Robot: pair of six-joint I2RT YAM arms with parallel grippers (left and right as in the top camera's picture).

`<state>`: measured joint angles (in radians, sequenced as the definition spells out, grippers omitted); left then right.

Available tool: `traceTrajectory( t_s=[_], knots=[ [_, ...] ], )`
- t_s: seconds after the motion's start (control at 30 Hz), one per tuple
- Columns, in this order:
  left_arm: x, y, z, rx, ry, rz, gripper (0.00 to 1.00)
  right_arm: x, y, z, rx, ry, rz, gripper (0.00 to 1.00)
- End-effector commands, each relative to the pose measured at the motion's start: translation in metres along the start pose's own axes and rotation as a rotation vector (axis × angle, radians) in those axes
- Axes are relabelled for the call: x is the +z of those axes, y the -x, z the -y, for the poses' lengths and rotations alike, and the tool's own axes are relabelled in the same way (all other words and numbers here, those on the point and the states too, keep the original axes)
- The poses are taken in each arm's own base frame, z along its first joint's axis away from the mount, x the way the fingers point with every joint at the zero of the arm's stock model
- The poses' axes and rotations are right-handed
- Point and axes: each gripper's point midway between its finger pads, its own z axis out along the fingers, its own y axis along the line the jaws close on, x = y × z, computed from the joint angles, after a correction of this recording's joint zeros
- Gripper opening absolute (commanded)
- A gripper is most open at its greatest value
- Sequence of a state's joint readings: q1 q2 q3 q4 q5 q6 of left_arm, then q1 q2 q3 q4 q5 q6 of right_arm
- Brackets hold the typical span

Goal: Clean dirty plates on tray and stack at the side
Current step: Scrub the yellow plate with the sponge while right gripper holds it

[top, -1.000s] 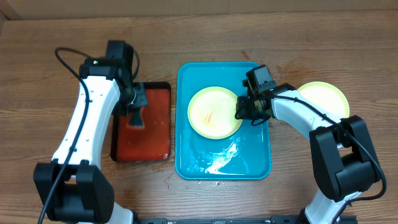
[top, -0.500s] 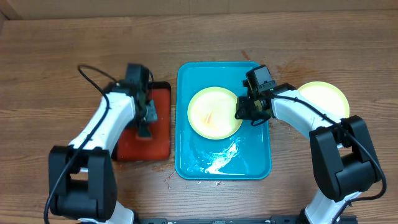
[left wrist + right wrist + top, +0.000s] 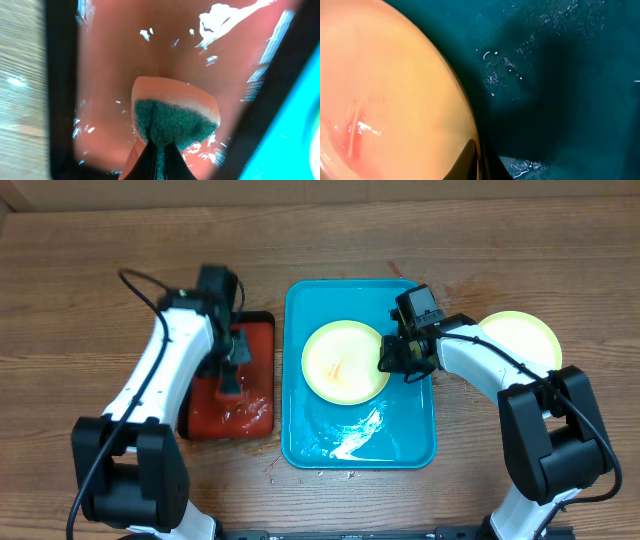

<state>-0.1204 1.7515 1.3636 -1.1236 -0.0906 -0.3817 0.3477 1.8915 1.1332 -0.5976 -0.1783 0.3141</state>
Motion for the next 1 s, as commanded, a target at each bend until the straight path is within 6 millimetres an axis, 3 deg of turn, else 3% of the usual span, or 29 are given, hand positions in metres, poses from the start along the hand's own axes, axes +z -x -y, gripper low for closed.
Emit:
traceTrajectory(
  t_s=[0.0,0.13,0.3,0.4,0.5,0.57,0.7,0.97],
  knots=[
    [-0.052,0.028,0.022,0.015,-0.084,0.109,0.04,0.009,-0.016,0.012,0.001,-0.052,-0.043,0.04],
    [-0.071,0.031,0.068,0.032,-0.215,0.152,0.04,0.009,-0.016,0.012,0.002,-0.052,-0.044,0.04],
    [-0.062,0.026,0.136,0.052,-0.338,0.203,0.04,0.009,-0.016,0.012,0.002,-0.052,-0.044,0.04],
    [-0.039,0.013,0.177,0.089,-0.378,0.194,0.04,0.009,-0.016,0.012,0.002,-0.052,-0.044,0.04],
    [0.002,-0.011,0.216,0.120,-0.384,0.102,0.04,0.009,-0.016,0.012,0.005,-0.052,-0.043,0.04],
    [0.023,-0.024,0.231,0.133,-0.400,0.037,0.04,0.009,-0.016,0.012,0.005,-0.052,-0.043,0.04],
    [0.052,-0.033,0.229,0.115,-0.357,-0.034,0.04,0.010,-0.017,0.009,0.006,-0.033,-0.050,0.04],
    [0.052,-0.006,0.143,0.081,0.081,0.106,0.04,0.010,-0.016,0.007,0.004,-0.025,-0.046,0.04]
  ],
)
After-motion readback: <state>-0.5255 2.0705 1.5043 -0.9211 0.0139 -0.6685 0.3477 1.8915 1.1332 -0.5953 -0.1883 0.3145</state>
